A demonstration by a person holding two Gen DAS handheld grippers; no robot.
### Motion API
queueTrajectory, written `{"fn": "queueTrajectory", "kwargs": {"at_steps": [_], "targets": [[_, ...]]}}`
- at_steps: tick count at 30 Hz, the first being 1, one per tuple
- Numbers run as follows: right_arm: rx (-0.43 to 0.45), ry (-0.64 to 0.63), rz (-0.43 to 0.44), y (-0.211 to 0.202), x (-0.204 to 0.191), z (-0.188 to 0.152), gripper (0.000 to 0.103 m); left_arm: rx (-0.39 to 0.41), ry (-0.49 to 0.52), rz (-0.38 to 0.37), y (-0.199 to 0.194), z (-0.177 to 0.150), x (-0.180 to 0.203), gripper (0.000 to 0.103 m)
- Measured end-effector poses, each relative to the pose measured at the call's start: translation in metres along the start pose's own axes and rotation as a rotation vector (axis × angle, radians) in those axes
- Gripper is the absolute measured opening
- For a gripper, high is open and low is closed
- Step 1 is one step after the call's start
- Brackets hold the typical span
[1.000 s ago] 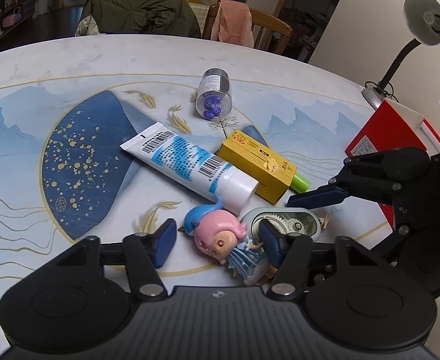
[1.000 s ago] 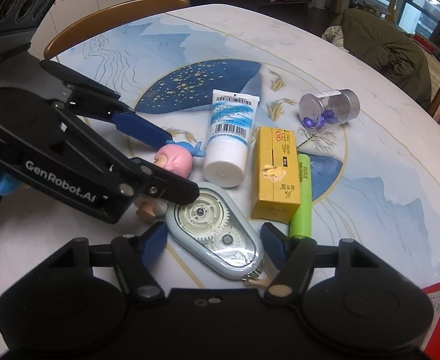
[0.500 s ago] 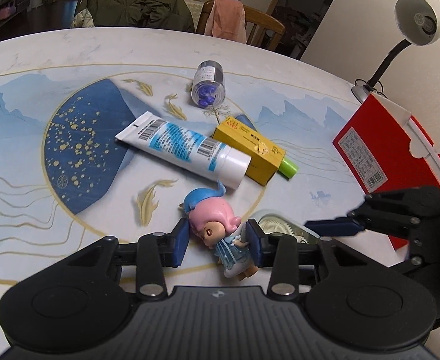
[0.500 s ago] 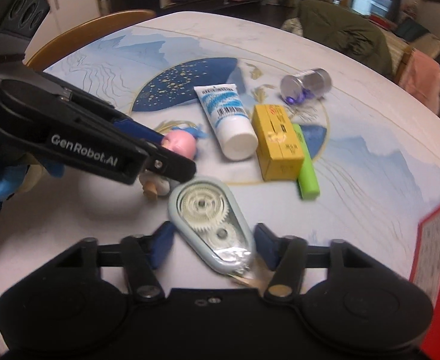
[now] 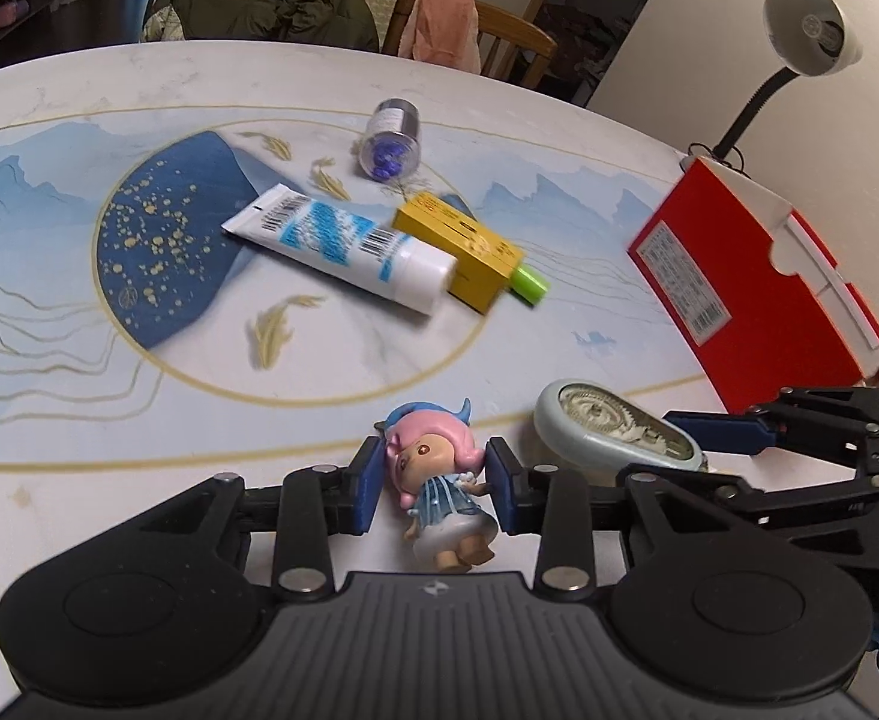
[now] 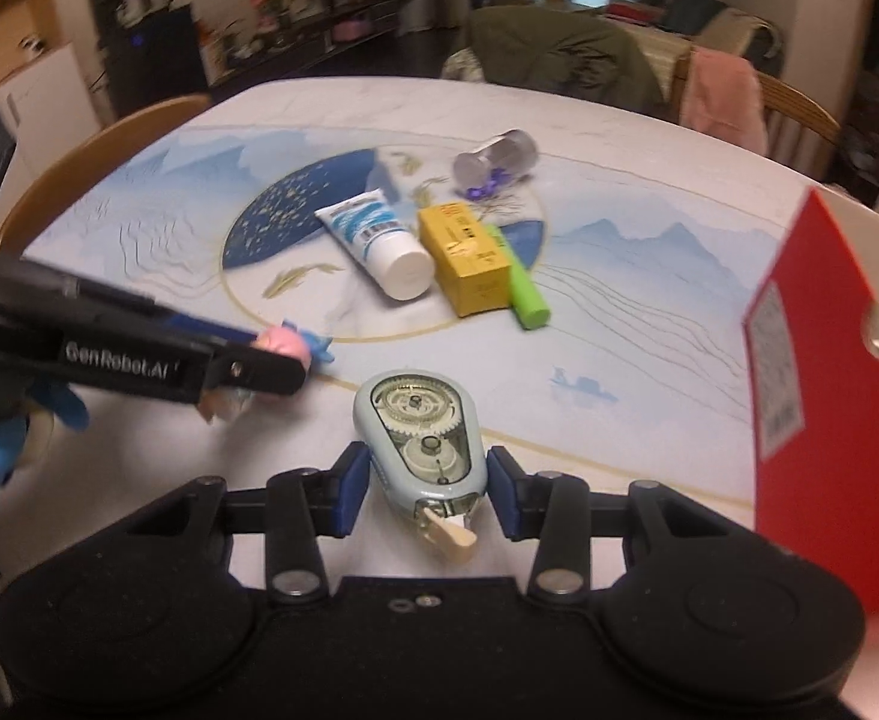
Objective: Organize rigid objects
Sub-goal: 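Carry the doll and correction tape with both tools into the shoebox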
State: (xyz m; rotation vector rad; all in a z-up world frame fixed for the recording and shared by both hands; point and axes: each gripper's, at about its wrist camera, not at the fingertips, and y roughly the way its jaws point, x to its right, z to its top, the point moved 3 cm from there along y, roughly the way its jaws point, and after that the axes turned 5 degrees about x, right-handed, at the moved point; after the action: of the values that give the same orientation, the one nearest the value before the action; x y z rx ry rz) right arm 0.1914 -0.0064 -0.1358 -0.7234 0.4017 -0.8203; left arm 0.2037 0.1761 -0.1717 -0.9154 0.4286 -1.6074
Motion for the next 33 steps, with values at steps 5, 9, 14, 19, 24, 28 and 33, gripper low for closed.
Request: {"fn": "queueTrajectory", "kwargs": {"at_steps": [5,9,14,19,24,28,33], "targets": [[0.039,0.053,-0.022,-0.03,0.006,-0.006,0.041,0.004,0.001,-0.015,-0.012,-0.006,0.016,0.036],[0.085,0.087,-0.037,-0.058,0.014,-0.006,0.041,0.016,0.007,-0.036,-0.023,-0.005,0.036,0.036],[0.14,0.122,-0.076,-0.094,0.032,-0.004,0.041,0.033,0.029,-0.065,-0.034,0.0,0.068,0.036],[0.196,0.154,-0.118,-0.124,0.057,-0.001,0.041,0.064,0.054,-0.11,-0.041,0.011,0.106,0.036],[0.236,0.179,-0.157,-0.142,0.086,-0.001,0.041,0.092,0.096,-0.142,-0.039,0.024,0.147,0.036],[0.252,0.198,-0.184,-0.152,0.112,-0.005,0.041,0.11,0.128,-0.156,-0.031,0.034,0.179,0.036],[0.256,0.214,-0.219,-0.159,0.148,-0.011,0.041,0.127,0.166,-0.164,-0.016,0.047,0.216,0.036]]}}
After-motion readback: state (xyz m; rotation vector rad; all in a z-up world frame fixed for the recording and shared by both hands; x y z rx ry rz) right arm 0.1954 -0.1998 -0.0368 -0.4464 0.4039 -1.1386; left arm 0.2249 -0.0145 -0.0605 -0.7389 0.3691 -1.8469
